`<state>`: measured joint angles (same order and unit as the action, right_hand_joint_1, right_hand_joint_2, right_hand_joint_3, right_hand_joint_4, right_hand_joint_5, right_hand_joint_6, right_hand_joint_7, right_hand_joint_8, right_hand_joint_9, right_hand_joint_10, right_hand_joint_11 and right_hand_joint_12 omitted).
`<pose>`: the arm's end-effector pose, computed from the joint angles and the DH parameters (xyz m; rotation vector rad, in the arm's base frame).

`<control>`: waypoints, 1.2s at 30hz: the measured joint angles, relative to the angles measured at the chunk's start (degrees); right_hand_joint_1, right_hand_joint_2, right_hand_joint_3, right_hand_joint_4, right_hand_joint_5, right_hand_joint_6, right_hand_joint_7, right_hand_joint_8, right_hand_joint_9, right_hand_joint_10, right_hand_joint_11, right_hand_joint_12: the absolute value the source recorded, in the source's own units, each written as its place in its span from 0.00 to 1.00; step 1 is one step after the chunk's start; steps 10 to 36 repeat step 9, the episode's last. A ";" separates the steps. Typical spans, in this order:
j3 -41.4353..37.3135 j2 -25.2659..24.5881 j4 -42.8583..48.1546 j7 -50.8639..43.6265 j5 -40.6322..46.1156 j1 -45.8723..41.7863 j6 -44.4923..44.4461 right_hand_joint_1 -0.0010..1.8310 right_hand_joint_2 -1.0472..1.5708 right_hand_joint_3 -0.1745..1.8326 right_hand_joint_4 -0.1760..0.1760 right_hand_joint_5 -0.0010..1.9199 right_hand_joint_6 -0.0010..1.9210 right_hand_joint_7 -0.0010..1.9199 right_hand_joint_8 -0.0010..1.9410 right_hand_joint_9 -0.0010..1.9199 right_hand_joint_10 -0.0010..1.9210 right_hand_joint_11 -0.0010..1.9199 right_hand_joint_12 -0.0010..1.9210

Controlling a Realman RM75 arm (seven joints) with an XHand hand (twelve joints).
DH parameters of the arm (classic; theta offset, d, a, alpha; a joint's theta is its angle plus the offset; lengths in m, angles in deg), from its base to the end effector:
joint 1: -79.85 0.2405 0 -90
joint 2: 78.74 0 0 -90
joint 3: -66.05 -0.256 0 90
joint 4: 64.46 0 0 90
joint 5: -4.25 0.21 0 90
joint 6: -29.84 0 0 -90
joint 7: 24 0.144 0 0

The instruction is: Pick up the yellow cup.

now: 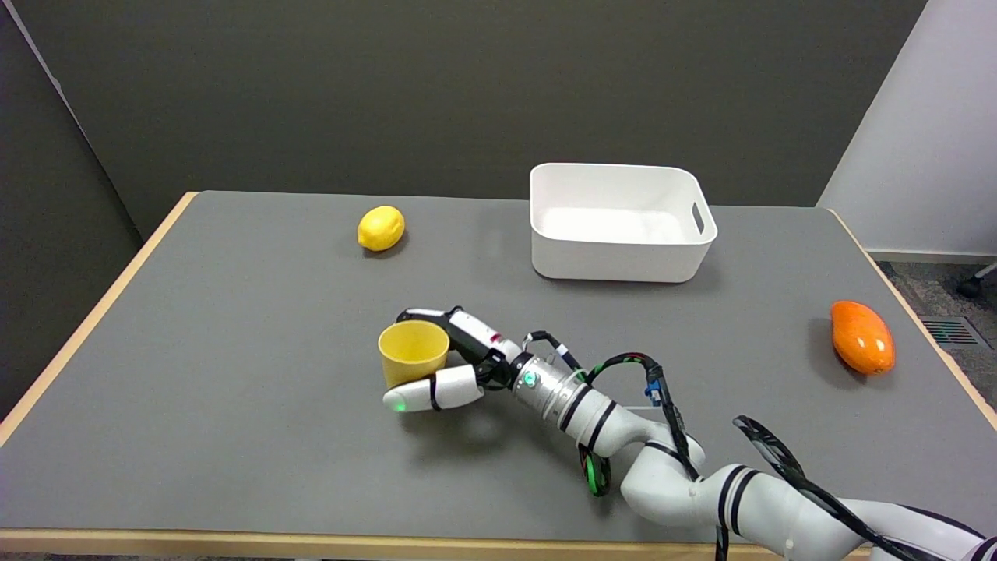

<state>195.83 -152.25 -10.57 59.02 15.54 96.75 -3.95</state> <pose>-0.3332 -0.3628 0.1701 1.8333 -1.2322 0.7532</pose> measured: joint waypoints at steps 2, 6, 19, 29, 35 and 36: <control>-0.74 0.11 0.38 -0.56 0.10 0.04 -0.49 0.65 0.83 0.24 0.06 0.31 0.75 0.44 0.76 0.40 0.75 0.28 1.00; -2.43 0.38 1.39 -2.48 0.17 0.09 -1.23 0.65 0.81 0.30 0.05 0.31 0.77 0.44 0.77 0.40 0.78 0.35 1.00; -3.93 0.57 2.06 -3.79 0.21 0.12 -1.60 0.65 0.80 0.30 0.05 0.31 0.76 0.45 0.76 0.41 0.78 0.36 1.00; -3.93 0.57 2.06 -3.79 0.21 0.12 -1.60 0.65 0.80 0.30 0.05 0.31 0.76 0.45 0.76 0.41 0.78 0.36 1.00; -3.93 0.57 2.06 -3.79 0.21 0.12 -1.60 0.65 0.80 0.30 0.05 0.31 0.76 0.45 0.76 0.41 0.78 0.36 1.00; -3.93 0.57 2.06 -3.79 0.21 0.12 -1.60 0.65 0.80 0.30 0.05 0.31 0.76 0.45 0.76 0.41 0.78 0.36 1.00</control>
